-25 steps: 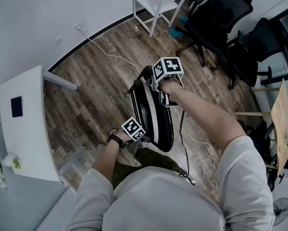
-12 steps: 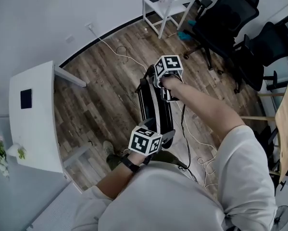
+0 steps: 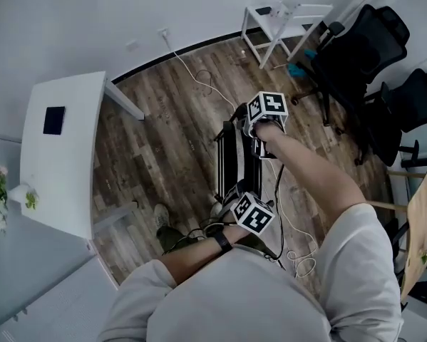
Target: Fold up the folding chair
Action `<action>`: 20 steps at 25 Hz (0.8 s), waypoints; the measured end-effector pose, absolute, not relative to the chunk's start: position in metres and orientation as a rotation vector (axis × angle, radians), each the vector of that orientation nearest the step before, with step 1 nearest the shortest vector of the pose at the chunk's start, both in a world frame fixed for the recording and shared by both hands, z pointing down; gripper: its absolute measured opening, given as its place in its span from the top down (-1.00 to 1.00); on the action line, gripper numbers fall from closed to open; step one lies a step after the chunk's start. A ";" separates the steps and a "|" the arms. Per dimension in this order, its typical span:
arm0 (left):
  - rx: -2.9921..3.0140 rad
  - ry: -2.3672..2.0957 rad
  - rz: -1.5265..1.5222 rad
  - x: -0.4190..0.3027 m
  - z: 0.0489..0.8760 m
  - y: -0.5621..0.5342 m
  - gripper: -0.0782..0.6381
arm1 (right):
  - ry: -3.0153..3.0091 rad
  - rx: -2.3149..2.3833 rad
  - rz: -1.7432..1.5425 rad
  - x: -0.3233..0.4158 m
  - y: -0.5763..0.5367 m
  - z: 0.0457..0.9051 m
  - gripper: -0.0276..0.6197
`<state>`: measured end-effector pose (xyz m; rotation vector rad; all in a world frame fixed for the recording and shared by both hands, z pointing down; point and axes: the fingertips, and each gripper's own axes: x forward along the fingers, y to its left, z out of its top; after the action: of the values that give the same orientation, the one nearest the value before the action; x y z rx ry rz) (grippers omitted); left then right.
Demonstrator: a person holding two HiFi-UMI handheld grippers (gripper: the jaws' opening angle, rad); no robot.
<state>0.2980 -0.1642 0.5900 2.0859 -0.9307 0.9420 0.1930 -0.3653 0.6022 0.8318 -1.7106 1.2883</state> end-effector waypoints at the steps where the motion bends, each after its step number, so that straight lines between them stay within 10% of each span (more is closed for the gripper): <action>1: 2.082 -0.932 0.940 0.294 0.591 -0.163 -0.38 | -1.707 0.837 1.266 0.190 -0.364 0.603 0.44; 20: 2.021 -0.939 0.876 0.099 0.581 -0.112 -0.12 | -1.631 0.892 1.042 0.018 -0.317 0.591 0.59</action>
<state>0.0991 -0.1123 0.5811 2.0214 -0.9395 0.8761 0.0180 -0.3165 0.5910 0.8917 -1.6306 1.0424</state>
